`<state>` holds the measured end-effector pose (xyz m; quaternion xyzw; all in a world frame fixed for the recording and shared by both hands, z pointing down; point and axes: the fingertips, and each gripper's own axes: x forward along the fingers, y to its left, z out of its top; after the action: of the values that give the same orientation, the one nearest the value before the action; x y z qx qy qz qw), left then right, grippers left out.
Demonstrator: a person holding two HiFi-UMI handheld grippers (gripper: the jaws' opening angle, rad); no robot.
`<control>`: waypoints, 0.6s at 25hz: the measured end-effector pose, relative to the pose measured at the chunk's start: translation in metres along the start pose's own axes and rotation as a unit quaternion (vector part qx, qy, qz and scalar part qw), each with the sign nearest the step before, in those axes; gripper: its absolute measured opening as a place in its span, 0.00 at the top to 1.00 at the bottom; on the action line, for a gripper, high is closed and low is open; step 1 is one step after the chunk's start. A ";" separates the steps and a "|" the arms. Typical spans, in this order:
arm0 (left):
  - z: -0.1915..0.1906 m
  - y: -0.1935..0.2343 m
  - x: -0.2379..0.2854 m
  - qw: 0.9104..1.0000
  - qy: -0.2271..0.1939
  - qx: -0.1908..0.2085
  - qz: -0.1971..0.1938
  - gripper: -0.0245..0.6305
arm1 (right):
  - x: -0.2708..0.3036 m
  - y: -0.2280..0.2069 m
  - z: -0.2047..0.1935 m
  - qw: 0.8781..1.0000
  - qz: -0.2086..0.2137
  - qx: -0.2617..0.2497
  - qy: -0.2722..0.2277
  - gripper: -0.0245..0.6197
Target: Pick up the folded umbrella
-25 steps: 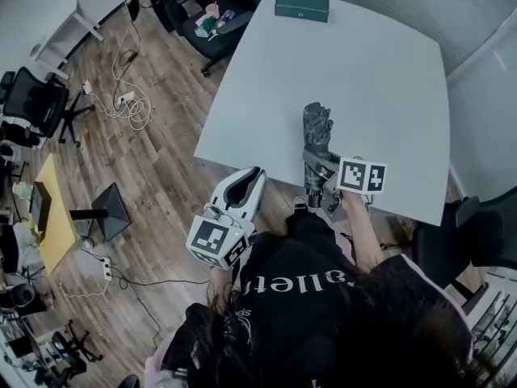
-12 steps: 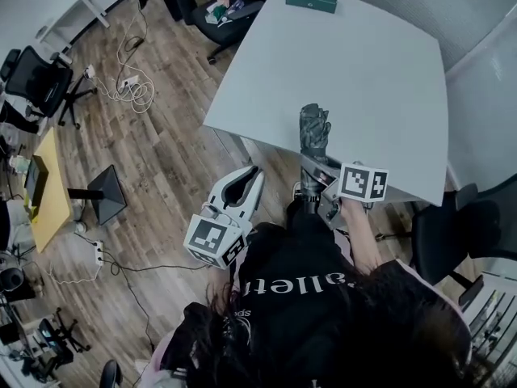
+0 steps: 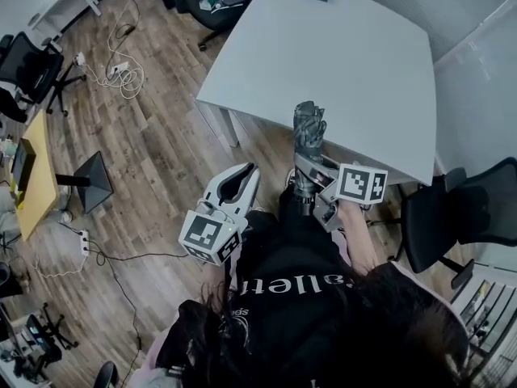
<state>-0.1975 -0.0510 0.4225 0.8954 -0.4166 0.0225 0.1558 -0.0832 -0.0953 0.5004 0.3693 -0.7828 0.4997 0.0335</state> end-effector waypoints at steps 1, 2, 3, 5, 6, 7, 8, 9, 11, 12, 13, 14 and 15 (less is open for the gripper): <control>-0.001 -0.004 0.000 1.000 0.000 0.000 -0.002 0.88 | -0.005 0.000 -0.002 1.000 -0.001 0.000 0.000 0.60; -0.001 -0.008 0.000 1.000 -0.001 0.000 -0.004 0.88 | -0.009 -0.001 -0.004 1.000 -0.001 -0.001 -0.001 0.60; -0.001 -0.012 0.001 1.000 -0.002 0.001 -0.006 0.88 | -0.013 -0.001 -0.005 1.000 -0.002 -0.002 -0.002 0.60; 0.000 -0.019 0.001 1.000 -0.003 0.003 -0.006 0.88 | -0.020 -0.002 -0.005 1.000 0.000 -0.004 -0.001 0.60; 0.001 -0.023 0.002 1.000 -0.004 0.004 -0.005 0.88 | -0.023 -0.002 -0.005 1.000 0.002 -0.004 0.001 0.60; 0.001 -0.027 0.002 1.000 -0.004 0.006 -0.002 0.88 | -0.025 -0.002 -0.004 1.000 0.004 -0.005 0.002 0.60; 0.002 -0.031 0.003 1.000 -0.005 0.007 0.001 0.88 | -0.028 -0.003 -0.002 1.000 0.008 -0.006 0.004 0.60; 0.003 -0.034 0.003 1.000 -0.006 0.009 0.004 0.88 | -0.030 -0.003 -0.001 1.000 0.011 -0.007 0.005 0.60; 0.004 -0.038 0.001 1.000 -0.007 0.010 0.015 0.88 | -0.034 -0.002 0.002 1.000 0.019 -0.010 0.006 0.60; 0.004 -0.039 0.000 1.000 -0.008 0.009 0.021 0.88 | -0.037 -0.001 0.002 1.000 0.023 -0.011 0.007 0.60; 0.006 -0.041 -0.001 1.000 -0.009 0.009 0.027 0.88 | -0.040 0.000 0.003 1.000 0.026 -0.011 0.009 0.60; 0.007 -0.044 -0.002 0.999 -0.010 0.007 0.032 0.88 | -0.043 0.000 0.003 0.999 0.027 -0.012 0.011 0.60; 0.008 -0.048 -0.001 0.999 -0.010 0.006 0.036 0.88 | -0.048 -0.001 0.003 0.999 0.029 -0.014 0.013 0.60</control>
<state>-0.1631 -0.0235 0.4020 0.8808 -0.4502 0.0213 0.1451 -0.0472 -0.0719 0.4793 0.3398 -0.7992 0.4946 0.0343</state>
